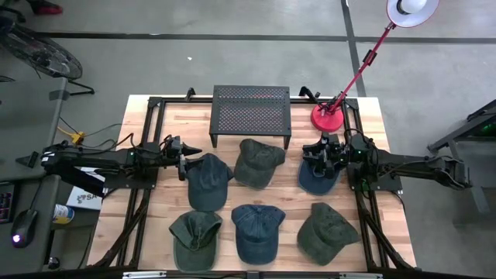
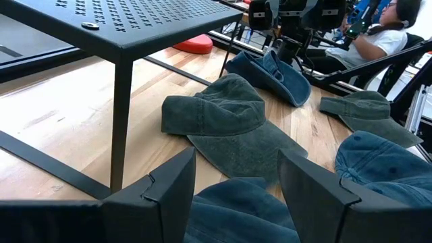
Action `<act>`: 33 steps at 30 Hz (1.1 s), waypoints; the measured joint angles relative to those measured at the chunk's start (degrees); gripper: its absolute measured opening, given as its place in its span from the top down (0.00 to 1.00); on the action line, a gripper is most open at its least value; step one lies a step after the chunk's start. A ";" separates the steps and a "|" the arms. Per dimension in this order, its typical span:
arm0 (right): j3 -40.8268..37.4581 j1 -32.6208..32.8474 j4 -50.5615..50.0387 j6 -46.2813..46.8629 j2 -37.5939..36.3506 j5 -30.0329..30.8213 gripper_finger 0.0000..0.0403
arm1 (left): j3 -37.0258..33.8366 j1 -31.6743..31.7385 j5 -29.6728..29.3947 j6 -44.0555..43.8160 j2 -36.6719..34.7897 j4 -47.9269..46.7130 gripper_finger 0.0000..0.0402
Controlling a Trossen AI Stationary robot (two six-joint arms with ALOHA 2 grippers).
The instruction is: Pick & Place hat
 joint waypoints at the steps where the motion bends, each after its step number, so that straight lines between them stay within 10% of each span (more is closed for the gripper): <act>1: 0.01 -0.02 -0.01 0.00 -0.02 0.02 0.49 | 0.00 0.00 -0.02 0.00 -0.01 0.00 0.49; 25: 0.00 -0.01 0.00 0.49 -0.02 -0.08 0.49 | 0.00 0.01 -0.01 0.00 0.00 -0.01 0.49; 33: 0.00 0.00 -0.11 15.69 0.00 -0.88 0.49 | 0.00 0.00 0.00 0.00 0.00 0.00 0.49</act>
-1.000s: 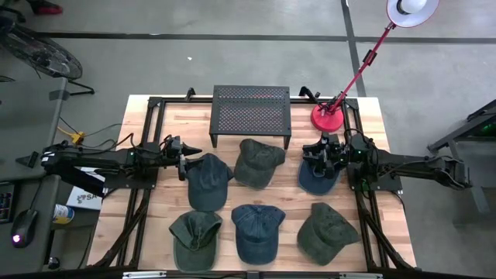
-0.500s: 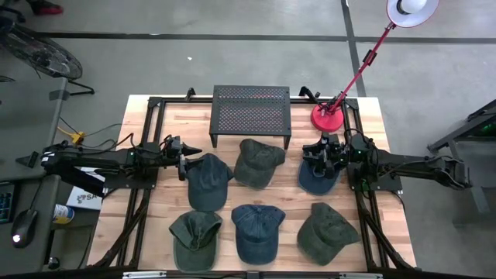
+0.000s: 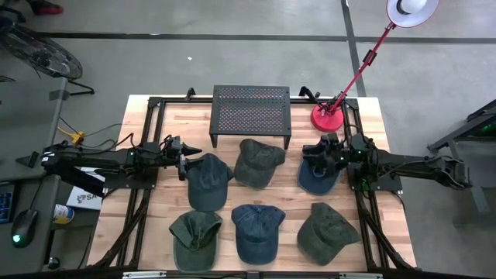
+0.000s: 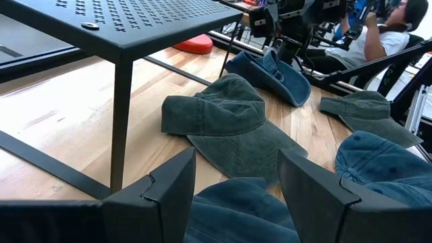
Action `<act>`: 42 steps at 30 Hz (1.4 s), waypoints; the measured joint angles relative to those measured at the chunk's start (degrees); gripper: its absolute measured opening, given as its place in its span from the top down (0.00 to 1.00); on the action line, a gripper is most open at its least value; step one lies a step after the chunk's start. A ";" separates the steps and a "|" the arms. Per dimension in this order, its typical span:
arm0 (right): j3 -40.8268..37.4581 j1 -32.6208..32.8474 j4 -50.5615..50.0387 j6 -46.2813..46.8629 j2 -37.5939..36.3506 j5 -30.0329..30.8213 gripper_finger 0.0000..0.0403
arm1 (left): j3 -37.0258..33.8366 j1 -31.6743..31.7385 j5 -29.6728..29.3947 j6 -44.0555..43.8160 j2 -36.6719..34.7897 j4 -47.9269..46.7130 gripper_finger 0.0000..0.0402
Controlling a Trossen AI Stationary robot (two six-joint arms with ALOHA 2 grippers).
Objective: Pick & Place hat
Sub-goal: Put the top right dark blue cap on the shelf
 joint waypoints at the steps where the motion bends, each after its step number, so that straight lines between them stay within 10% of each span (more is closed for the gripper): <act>1: 0.02 -0.02 0.09 3.57 0.00 -0.31 0.49 | 0.00 0.00 0.00 0.00 -0.01 0.00 0.49; 10: 14.65 -0.02 -17.66 7.87 0.85 -2.95 0.49 | 0.00 0.01 -0.02 0.00 -0.02 -0.02 0.49; 21: 41.72 -0.05 -70.63 8.21 17.06 21.48 0.49 | 0.00 0.00 0.00 0.00 -0.01 0.00 0.49; 42: 49.59 9.94 -74.27 37.26 43.16 17.18 0.49 | 0.00 0.02 -0.02 0.00 -0.02 -0.01 0.49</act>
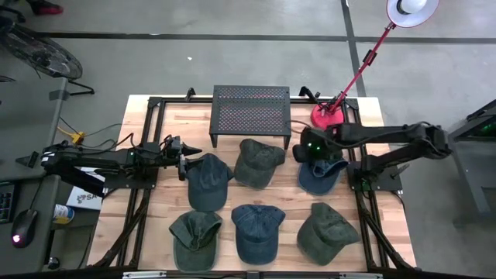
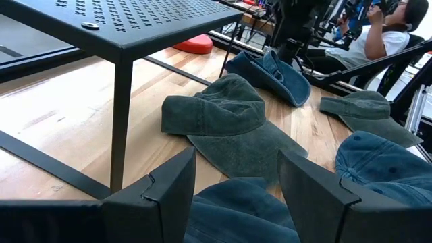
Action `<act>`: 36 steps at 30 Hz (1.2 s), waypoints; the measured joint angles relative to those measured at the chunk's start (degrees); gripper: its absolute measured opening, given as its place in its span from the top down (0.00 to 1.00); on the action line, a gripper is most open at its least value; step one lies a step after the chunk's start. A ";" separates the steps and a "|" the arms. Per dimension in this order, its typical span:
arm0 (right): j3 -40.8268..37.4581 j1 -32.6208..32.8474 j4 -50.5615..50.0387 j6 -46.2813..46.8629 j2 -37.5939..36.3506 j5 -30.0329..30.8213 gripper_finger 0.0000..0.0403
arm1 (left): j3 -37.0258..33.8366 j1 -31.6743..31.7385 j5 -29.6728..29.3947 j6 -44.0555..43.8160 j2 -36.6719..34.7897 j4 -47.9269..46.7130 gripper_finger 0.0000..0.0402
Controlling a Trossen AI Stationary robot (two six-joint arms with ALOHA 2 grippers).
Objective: Pick & Place hat
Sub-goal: Put the top right dark blue cap on the shelf
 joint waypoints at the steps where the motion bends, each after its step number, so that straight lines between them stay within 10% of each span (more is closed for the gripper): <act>1: 0.14 0.83 -0.04 0.88 0.94 0.04 0.49 | 0.00 -0.01 0.01 0.00 0.01 0.01 0.49; 36: 1.62 7.60 4.37 16.53 19.02 2.22 0.49 | 0.00 -0.02 0.02 0.00 0.02 0.00 0.49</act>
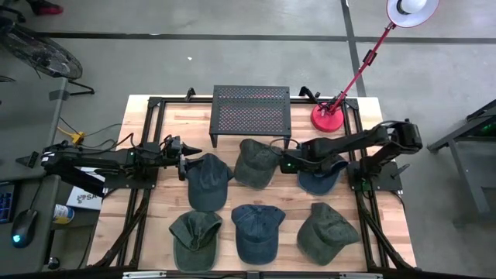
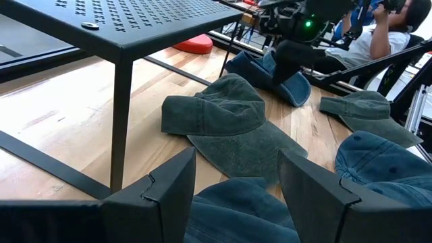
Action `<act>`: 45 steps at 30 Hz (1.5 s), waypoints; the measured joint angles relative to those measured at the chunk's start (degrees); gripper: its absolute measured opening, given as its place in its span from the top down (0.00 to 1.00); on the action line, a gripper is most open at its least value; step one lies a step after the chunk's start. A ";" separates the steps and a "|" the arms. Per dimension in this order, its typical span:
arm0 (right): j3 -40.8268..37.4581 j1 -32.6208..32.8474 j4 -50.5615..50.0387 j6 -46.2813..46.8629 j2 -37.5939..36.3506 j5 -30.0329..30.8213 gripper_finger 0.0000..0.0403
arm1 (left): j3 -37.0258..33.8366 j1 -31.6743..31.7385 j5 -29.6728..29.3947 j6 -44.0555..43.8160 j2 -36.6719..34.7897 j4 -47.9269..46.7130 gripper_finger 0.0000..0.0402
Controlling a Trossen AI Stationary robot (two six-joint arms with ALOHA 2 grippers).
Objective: Pick & Place hat
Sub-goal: Put the top right dark blue cap on the shelf
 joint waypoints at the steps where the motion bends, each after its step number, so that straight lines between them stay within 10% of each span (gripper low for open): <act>1: 0.00 0.07 0.04 0.24 0.25 -0.44 0.49 | 0.00 0.00 0.00 0.00 0.00 -0.02 0.49; 17: 0.13 1.34 -3.20 0.28 -0.05 -7.38 0.97 | 0.00 0.00 -0.01 0.00 -0.01 -0.01 0.49; 45: 29.26 11.04 -20.13 -28.54 -13.87 0.52 0.99 | 0.00 0.00 0.00 0.00 0.00 0.00 0.49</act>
